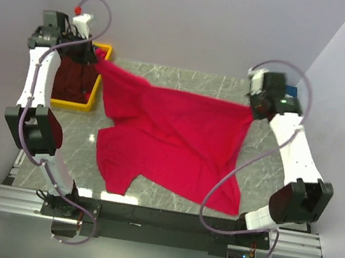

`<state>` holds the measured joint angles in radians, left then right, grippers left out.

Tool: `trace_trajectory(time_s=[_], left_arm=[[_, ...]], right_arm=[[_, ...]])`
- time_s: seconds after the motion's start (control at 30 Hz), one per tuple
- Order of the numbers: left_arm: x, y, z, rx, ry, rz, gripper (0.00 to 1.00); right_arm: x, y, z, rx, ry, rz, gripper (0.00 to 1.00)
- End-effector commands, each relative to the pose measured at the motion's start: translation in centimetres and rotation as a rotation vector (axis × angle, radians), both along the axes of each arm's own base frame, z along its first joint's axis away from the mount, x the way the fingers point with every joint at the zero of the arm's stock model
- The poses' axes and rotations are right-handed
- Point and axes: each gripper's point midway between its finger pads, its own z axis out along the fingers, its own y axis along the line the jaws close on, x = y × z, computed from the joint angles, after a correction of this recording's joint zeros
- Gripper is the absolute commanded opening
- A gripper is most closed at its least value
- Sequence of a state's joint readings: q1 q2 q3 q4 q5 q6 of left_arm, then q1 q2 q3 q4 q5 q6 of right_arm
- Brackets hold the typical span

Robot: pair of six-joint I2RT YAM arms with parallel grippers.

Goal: Fold and stack the t-shirts
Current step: Flatten the tshirt out

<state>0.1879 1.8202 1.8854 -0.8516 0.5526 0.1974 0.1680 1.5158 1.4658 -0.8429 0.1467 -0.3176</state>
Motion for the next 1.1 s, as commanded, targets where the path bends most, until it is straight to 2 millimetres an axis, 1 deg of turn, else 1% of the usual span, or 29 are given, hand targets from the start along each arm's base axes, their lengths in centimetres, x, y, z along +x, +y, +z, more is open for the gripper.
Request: trace_trajectory(time_s=[0.0,0.03,0.07,0.1,0.13,0.17,0.2,0.23,0.27,0.3,0.33,0.37,0.4,0.43,0.47,0.5,0.53,0.57,0.6,0.63,0.67,0.7,0.77,0.8,0.9,0.93,1.0,1.03,1.07], left_arm=[[0.4,-0.7,7.8,-0.038,-0.202,-0.029,0.00],[0.3,-0.9,10.2,-0.046,-0.270,-0.024,0.00],[0.2,-1.0,11.7,-0.046,-0.312,-0.015,0.00],[0.1,-1.0,13.2,-0.048,-0.355,-0.004,0.00],[-1.0,-1.0,15.7,-0.057,-0.415,0.018,0.00],[-1.1,-0.8,17.5,-0.054,-0.486,0.031,0.00],[-1.8,-0.8,19.1,-0.055,-0.536,0.042,0.00],[-3.9,-0.8,22.2,-0.075,-0.608,0.075,0.00],[-4.5,-0.3,24.0,-0.063,-0.685,0.106,0.00],[-5.6,-0.2,25.5,-0.060,-0.735,0.124,0.00],[-8.1,-0.3,27.6,-0.061,-0.804,0.149,0.00],[-9.2,0.2,28.9,-0.050,-0.856,0.196,0.00],[-10.5,0.2,30.5,-0.043,-0.921,0.207,0.00],[-13.1,-0.2,32.0,-0.038,-0.979,0.215,0.00],[-14.4,-0.1,32.9,-0.029,-1.016,0.240,0.00],[-15.6,-0.2,33.8,-0.025,-1.055,0.249,0.00],[-18.1,-0.6,34.6,-0.021,-1.100,0.258,0.00],[-19.3,-0.6,35.1,-0.016,-1.128,0.271,0.00],[-22.3,-0.9,36.6,-0.007,-1.204,0.289,0.00],[-22.9,-0.7,36.2,0.001,-1.217,0.305,0.00],[-24.2,-0.7,36.7,0.006,-1.252,0.326,0.00],[-27.0,-0.8,37.6,0.013,-1.317,0.351,0.00],[-29.0,-0.7,38.1,0.025,-1.372,0.382,0.00],[-30.9,-0.5,38.8,0.037,-1.415,0.415,0.00],[-33.9,-0.1,40.2,0.044,-1.475,0.479,0.00],[-35.2,0.2,41.3,0.049,-1.508,0.509,0.00],[-35.4,0.4,41.9,0.063,-1.511,0.527,0.00],[-36.1,0.4,42.6,0.073,-1.528,0.529,0.00],[-35.7,0.3,42.6,0.081,-1.512,0.516,0.00]], right_arm=[[1.8,-3.6,9.6,-0.091,-0.255,-0.007,0.00],[2.1,-4.1,12.2,-0.094,-0.322,-0.022,0.00],[2.3,-5.0,13.7,-0.107,-0.362,-0.043,0.00],[2.3,-5.4,15.3,-0.109,-0.405,-0.055,0.00],[2.1,-5.8,17.7,-0.112,-0.465,-0.068,0.00],[1.9,-6.5,19.3,-0.118,-0.515,-0.086,0.00],[1.0,-6.9,21.5,-0.123,-0.577,-0.102,0.00],[0.4,-7.2,23.1,-0.126,-0.625,-0.113,0.00],[-0.3,-7.6,24.9,-0.136,-0.685,-0.126,0.00],[-2.2,-7.8,27.4,-0.137,-0.764,-0.143,0.00],[-3.1,-8.0,28.3,-0.142,-0.800,-0.154,0.00],[-4.1,-8.2,29.9,-0.145,-0.865,-0.165,0.00],[-6.4,-8.4,31.8,-0.142,-0.933,-0.180,0.00],[-7.5,-8.8,32.4,-0.147,-0.962,-0.200,0.00],[-8.7,-9.0,33.4,-0.147,-1.007,-0.213,0.00],[-11.1,-9.2,34.7,-0.143,-1.067,-0.234,0.00],[-12.2,-9.5,34.8,-0.145,-1.086,-0.255,0.00],[-13.4,-9.8,35.6,-0.143,-1.131,-0.272,0.00],[-16.1,-9.9,36.7,-0.133,-1.199,-0.289,0.00],[-17.0,-10.2,36.5,-0.137,-1.213,-0.305,0.00],[-18.3,-10.3,37.2,-0.134,-1.254,-0.314,0.00],[-20.6,-10.5,37.8,-0.126,-1.303,-0.325,0.00],[-22.8,-10.8,38.6,-0.123,-1.349,-0.347,0.00],[-24.8,-10.8,39.5,-0.116,-1.394,-0.354,0.00],[-27.1,-11.0,40.7,-0.128,-1.442,-0.354,0.00],[-27.8,-11.0,41.3,-0.135,-1.461,-0.353,0.00],[-27.8,-10.9,41.9,-0.162,-1.469,-0.341,0.00],[-27.5,-10.9,42.0,-0.171,-1.469,-0.333,0.00],[-27.2,-11.0,42.4,-0.194,-1.478,-0.331,0.00]])
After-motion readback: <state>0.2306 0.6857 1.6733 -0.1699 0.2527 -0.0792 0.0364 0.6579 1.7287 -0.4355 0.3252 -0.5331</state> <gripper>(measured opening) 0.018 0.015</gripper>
